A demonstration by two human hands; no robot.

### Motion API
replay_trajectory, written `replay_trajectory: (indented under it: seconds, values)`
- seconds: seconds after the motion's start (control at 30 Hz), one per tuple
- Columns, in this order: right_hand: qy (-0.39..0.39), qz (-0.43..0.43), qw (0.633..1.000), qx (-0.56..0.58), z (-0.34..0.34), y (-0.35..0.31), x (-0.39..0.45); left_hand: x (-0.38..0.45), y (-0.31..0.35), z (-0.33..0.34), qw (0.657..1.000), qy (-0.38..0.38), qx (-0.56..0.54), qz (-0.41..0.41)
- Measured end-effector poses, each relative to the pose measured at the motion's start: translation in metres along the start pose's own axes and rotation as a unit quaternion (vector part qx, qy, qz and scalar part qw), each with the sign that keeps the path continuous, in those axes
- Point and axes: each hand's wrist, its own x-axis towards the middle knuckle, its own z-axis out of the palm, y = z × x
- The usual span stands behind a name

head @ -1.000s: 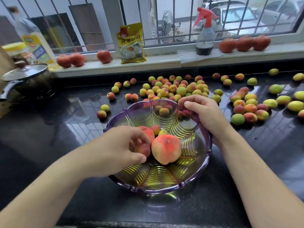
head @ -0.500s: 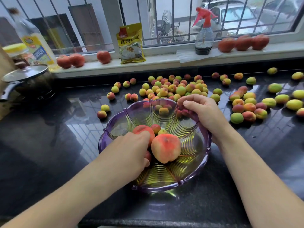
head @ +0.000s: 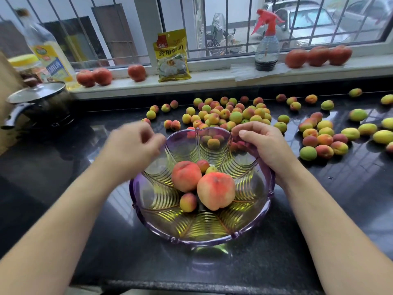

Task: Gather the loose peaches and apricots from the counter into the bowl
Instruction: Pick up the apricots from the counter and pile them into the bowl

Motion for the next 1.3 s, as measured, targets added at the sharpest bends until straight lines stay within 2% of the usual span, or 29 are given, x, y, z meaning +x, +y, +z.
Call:
replay_trajectory:
  seconds: [0.07, 0.1, 0.23, 0.37, 0.53, 0.63, 0.7, 0.77, 0.87, 0.97, 1.07, 1.13, 1.17, 1.23, 1.3]
  values:
    - [-0.001, 0.000, 1.000, 0.002, 0.000, 0.000, 0.000, 0.028, -0.042, 0.002, 0.986, 0.149, -0.056, -0.059]
    - [0.000, 0.001, 1.000, 0.002, 0.000, 0.000, 0.000, 0.037, -0.063, 0.008, 0.979, 0.174, -0.063, -0.084]
    - [0.000, 0.004, 1.000, 0.002, 0.000, -0.001, 0.000, 0.046, -0.108, 0.047, 0.981, 0.086, -0.081, -0.157]
    - [0.002, 0.007, 1.000, 0.003, 0.000, -0.001, -0.001, 0.039, -0.107, 0.067, 0.984, 0.110, -0.062, -0.128]
    - [0.002, 0.005, 1.000, 0.005, -0.001, -0.002, -0.001, 0.048, -0.104, 0.068, 0.984, 0.114, -0.019, -0.137]
    - [0.002, 0.006, 1.000, 0.002, 0.000, -0.002, -0.002, 0.054, -0.107, 0.069, 0.979, 0.131, -0.033, -0.154]
    - [0.002, 0.010, 1.000, 0.008, 0.000, -0.003, -0.002, 0.053, -0.110, 0.066, 0.968, 0.145, -0.098, -0.178]
    - [0.003, 0.011, 1.000, 0.007, 0.000, -0.003, -0.002, 0.046, -0.106, 0.055, 0.946, 0.145, -0.222, -0.187]
    - [0.004, 0.010, 1.000, 0.009, 0.001, -0.003, -0.002, 0.024, -0.081, 0.026, 0.923, 0.124, -0.344, -0.120]
    - [0.007, 0.013, 1.000, 0.010, 0.001, -0.003, -0.003, -0.003, -0.040, -0.002, 0.924, 0.088, -0.369, -0.046]
    - [0.006, 0.014, 1.000, 0.008, 0.001, -0.004, -0.004, -0.024, -0.007, -0.018, 0.955, -0.012, -0.296, -0.009]
    - [0.005, 0.013, 1.000, 0.004, 0.001, -0.005, -0.005, -0.033, 0.001, -0.020, 0.987, -0.080, -0.136, 0.028]
    - [0.005, 0.011, 1.000, 0.003, 0.001, -0.005, -0.005, -0.037, 0.004, -0.018, 0.992, -0.112, -0.043, 0.046]
    - [0.004, 0.008, 1.000, -0.002, 0.002, -0.005, -0.005, -0.041, 0.010, -0.011, 0.980, -0.159, 0.099, 0.070]
    - [0.003, 0.008, 1.000, -0.005, 0.002, -0.006, -0.005, -0.043, 0.016, -0.003, 0.958, -0.174, 0.203, 0.099]
